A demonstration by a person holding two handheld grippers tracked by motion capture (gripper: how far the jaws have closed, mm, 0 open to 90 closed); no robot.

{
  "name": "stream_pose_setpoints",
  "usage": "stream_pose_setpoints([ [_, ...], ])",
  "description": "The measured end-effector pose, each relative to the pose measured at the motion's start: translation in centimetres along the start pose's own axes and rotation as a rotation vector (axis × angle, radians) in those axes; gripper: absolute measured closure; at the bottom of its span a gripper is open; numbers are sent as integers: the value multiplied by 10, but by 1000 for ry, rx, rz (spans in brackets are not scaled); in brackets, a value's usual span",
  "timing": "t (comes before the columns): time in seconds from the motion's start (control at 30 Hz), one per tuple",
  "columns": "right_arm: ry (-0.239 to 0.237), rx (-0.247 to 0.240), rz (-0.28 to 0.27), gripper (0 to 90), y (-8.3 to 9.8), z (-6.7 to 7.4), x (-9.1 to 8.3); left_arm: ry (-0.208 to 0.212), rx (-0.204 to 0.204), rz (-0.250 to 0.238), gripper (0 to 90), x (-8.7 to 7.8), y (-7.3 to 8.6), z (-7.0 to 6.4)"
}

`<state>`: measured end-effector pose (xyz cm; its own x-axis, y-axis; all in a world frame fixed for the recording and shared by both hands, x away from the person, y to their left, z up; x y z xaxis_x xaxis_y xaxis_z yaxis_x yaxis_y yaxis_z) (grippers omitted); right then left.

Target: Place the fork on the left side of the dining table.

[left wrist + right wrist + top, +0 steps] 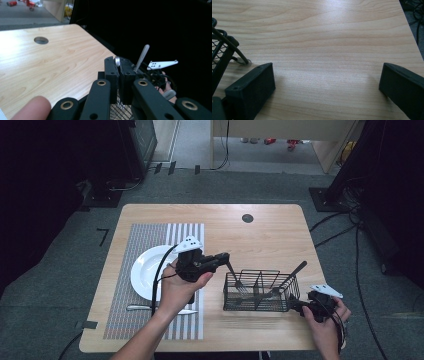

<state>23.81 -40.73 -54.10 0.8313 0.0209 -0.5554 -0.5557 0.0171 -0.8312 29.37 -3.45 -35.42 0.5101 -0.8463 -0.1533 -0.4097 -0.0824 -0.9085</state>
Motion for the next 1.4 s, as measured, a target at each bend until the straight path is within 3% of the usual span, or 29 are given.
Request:
stream_pose_setpoints([
  [0.37,0,0,-1,0,0,0,0,26,-29,-74,887,-23,-25,0],
  [0.53,0,-1,-1,0,0,0,0,27,-24,-110,886,-32,-35,0],
  [0.9,0,0,1,0,0,0,0,17,-74,-196,886,-52,-49,17],
  [1.13,0,0,0,0,0,0,0,-27,-107,-260,886,-61,-53,39],
  [1.2,0,0,0,0,0,0,0,-60,-132,-288,886,-63,-51,55],
  [1.27,0,0,0,0,0,0,0,-69,-145,-296,886,-64,-50,61],
  [1.3,0,0,0,0,0,0,0,-94,-166,-307,886,-65,-47,74],
  [1.33,0,0,0,0,0,0,0,-94,-166,-307,886,-65,-47,74],
  [1.37,0,0,0,0,0,0,0,-124,-180,-321,886,-66,-43,87],
  [1.4,0,0,0,0,0,0,0,-124,-180,-321,886,-66,-43,87],
])
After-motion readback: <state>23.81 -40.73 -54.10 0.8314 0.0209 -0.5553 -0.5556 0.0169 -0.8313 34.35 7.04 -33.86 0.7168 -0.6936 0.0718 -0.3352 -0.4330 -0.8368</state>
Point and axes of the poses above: each handheld gripper's, and its own axes: x roughly forward along the jaws, y roughly out of its underside, z roughly to its left, the point moved 2 cm from there along x, roughly forward along the jaws, and after that the axes turned 11 degrees about -z, right-handed, at the moved point
